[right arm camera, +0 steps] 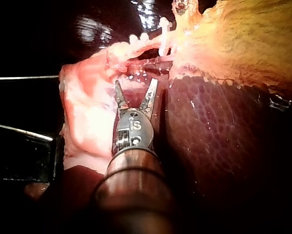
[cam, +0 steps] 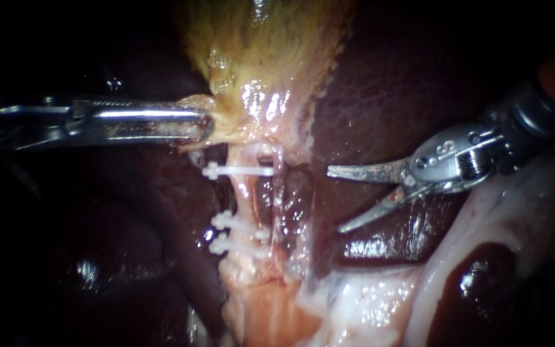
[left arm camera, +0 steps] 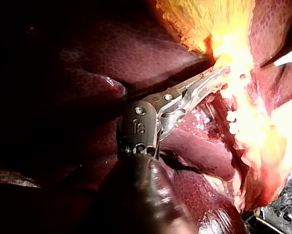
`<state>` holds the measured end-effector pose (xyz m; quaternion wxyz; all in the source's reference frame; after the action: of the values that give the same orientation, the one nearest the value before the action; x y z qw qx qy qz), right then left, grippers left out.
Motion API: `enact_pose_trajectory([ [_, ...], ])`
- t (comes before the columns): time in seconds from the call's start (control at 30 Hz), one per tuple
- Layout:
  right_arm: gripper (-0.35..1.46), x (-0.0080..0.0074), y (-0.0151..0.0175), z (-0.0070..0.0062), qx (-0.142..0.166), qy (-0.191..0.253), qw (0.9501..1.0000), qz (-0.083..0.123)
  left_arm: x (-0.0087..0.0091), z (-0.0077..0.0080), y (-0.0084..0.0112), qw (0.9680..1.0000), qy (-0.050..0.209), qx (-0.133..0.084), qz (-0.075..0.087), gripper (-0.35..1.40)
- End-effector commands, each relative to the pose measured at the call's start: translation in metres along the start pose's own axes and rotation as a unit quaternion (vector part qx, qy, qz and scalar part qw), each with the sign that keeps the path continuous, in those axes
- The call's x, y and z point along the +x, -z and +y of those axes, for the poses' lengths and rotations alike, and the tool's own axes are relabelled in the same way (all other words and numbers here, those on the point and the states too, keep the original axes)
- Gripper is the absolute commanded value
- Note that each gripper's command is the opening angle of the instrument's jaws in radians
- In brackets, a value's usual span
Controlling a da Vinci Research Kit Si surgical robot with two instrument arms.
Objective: Go to the cutting position left tube
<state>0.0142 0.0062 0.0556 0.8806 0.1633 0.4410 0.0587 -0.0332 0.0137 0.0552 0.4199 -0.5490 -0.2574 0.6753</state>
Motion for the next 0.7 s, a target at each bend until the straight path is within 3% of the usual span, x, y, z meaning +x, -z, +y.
enact_pose_trajectory([
  [0.03,1.45,0.0000,-0.0001,0.0000,0.000,0.000,1.0000,0.000,0.0003,0.0001,0.0003,1.0000,0.000,-0.001,0.000,-0.35],
  [0.17,1.45,0.0001,-0.0002,0.0000,0.002,0.000,1.0000,0.001,0.0019,0.0007,0.0026,1.0000,0.005,-0.006,-0.004,-0.35],
  [0.33,1.45,0.0006,-0.0009,0.0002,0.018,0.001,0.9998,0.008,0.0037,0.0019,0.0055,0.9999,0.009,-0.003,0.010,-0.35],
  [0.53,1.45,0.0026,-0.0029,0.0000,0.073,-0.052,0.9957,0.024,0.0035,0.0021,0.0059,0.9999,0.009,-0.003,0.010,-0.35],
  [0.7,1.45,0.0046,-0.0049,-0.0002,0.092,-0.082,0.9916,0.037,0.0035,0.0021,0.0058,0.9999,0.009,-0.003,0.010,-0.35],
])
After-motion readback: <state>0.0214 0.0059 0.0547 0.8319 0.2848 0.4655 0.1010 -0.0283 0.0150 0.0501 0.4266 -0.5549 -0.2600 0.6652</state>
